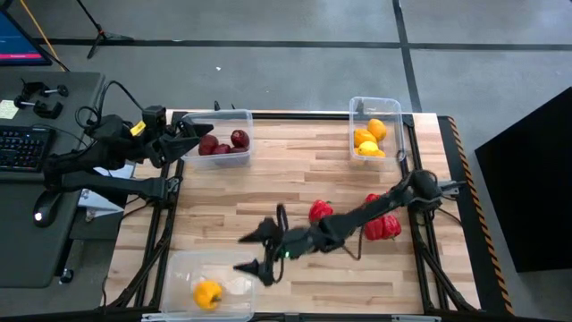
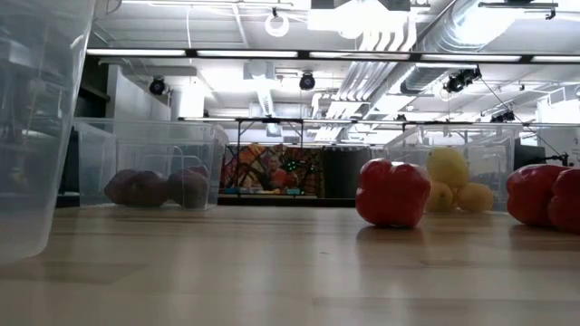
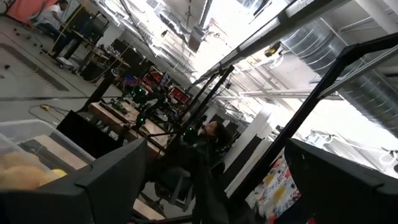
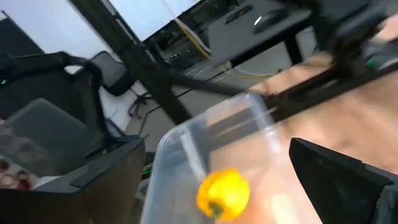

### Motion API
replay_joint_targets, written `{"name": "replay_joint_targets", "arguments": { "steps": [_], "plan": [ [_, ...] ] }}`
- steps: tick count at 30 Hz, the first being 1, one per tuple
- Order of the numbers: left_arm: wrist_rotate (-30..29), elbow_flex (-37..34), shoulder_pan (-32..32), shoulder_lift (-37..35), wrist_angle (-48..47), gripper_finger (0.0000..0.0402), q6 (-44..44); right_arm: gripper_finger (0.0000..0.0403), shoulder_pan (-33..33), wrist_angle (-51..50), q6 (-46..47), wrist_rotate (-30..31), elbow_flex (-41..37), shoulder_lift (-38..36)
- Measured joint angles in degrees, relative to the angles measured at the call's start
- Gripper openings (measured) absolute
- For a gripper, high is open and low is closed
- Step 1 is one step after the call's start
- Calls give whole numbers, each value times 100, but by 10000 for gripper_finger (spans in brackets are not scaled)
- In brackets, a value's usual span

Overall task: Sort produce into baskets
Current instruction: Put the red bell pepper into the bottom transparent bin

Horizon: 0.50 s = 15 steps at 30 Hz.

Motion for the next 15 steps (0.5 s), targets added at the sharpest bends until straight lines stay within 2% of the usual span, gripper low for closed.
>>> {"name": "replay_joint_targets", "arguments": {
  "steps": [3, 7, 12, 15],
  "plan": [
    [127, 0, 2, 77, -152, 365, 62, 385, -176, -830, -109, 43, 1, -422],
    [154, 0, 4, 292, -253, 365, 104, 385, -347, -2460, 29, 269, 1, -906],
    [122, 1, 4, 823, -347, 365, 447, 385, -403, -4230, 1090, 172, 1, -1168],
    [118, 0, 4, 1253, -427, 365, 881, 385, -336, -5137, 1623, -226, 1, -1155]
  ]
}}
